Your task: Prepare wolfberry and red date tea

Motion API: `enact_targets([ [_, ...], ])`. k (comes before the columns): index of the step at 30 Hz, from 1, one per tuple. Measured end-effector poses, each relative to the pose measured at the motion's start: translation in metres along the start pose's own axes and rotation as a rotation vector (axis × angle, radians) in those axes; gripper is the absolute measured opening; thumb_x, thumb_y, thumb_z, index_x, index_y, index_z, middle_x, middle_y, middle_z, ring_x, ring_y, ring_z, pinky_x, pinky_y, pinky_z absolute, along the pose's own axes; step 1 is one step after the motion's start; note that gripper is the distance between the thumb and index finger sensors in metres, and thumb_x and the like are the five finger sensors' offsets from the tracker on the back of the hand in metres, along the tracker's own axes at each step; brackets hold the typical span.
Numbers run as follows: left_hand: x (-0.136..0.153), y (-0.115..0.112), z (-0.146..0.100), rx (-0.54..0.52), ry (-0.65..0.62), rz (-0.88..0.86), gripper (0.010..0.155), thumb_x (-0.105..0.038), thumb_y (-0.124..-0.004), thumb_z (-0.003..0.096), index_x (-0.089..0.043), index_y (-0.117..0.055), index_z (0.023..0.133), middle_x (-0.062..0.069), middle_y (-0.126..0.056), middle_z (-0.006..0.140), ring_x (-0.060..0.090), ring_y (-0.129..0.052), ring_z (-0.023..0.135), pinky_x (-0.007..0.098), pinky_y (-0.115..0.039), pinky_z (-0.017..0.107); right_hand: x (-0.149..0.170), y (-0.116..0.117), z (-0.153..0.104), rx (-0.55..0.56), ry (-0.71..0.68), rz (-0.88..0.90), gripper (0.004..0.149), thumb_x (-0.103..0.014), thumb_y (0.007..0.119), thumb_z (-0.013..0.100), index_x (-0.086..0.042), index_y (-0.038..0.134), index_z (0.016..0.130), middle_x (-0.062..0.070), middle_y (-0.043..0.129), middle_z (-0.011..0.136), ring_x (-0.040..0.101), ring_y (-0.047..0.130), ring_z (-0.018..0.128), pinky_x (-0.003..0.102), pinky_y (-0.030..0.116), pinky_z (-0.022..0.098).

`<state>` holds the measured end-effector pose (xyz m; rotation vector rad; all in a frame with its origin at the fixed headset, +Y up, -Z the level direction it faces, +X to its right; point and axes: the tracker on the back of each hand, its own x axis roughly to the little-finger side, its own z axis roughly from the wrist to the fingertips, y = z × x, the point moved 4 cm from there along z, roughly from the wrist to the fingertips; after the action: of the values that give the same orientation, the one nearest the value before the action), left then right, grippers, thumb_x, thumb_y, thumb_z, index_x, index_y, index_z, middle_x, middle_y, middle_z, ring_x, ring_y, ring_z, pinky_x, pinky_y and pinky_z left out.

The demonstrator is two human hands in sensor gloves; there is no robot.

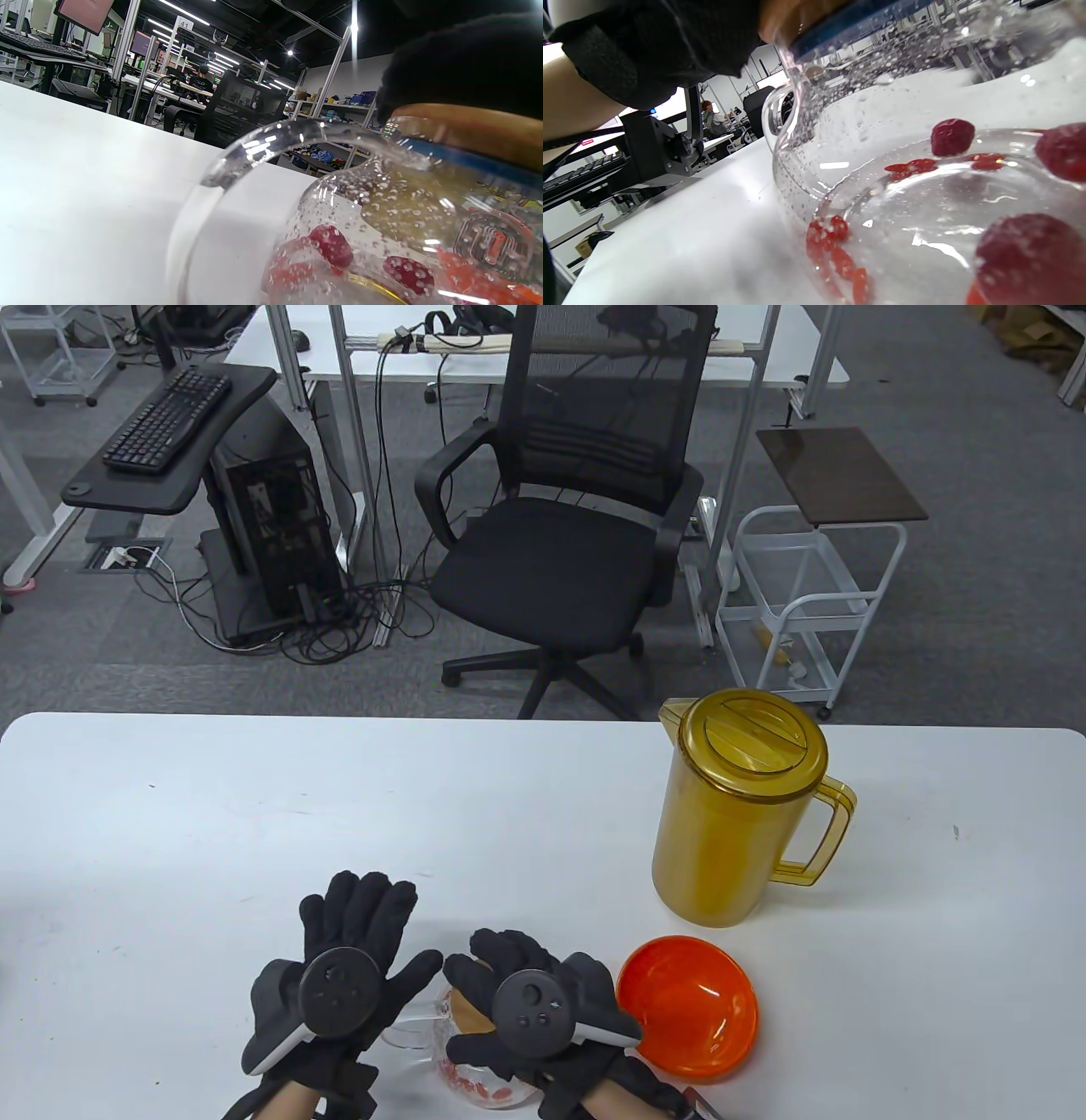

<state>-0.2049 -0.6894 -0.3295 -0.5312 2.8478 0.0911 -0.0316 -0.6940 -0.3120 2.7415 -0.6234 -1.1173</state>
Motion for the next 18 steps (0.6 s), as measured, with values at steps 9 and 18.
enact_targets([
  [9, -0.008, 0.002, -0.001, -0.012, -0.025, 0.008, 0.079, -0.064, -0.058, 0.0557, -0.024, -0.035, 0.120, 0.016, -0.032, 0.127, 0.047, -0.021, 0.115, 0.054, -0.009, 0.079, 0.012, -0.041, -0.027, 0.256, 0.021, -0.128, 0.083, -0.054, 0.075, 0.050, -0.011, 0.042, 0.113, 0.031, 0.036, 0.114, 0.063, 0.037, 0.100, 0.078, 0.032, 0.067],
  [18, -0.017, 0.005, -0.002, -0.028, -0.056, 0.011, 0.080, -0.064, -0.058, 0.0555, -0.024, -0.035, 0.120, 0.016, -0.030, 0.127, 0.047, -0.021, 0.116, 0.054, -0.009, 0.079, 0.034, -0.066, -0.049, 0.402, 0.081, -0.208, 0.077, -0.051, 0.071, 0.052, -0.009, 0.048, 0.112, 0.028, 0.042, 0.113, 0.060, 0.040, 0.102, 0.073, 0.028, 0.072],
])
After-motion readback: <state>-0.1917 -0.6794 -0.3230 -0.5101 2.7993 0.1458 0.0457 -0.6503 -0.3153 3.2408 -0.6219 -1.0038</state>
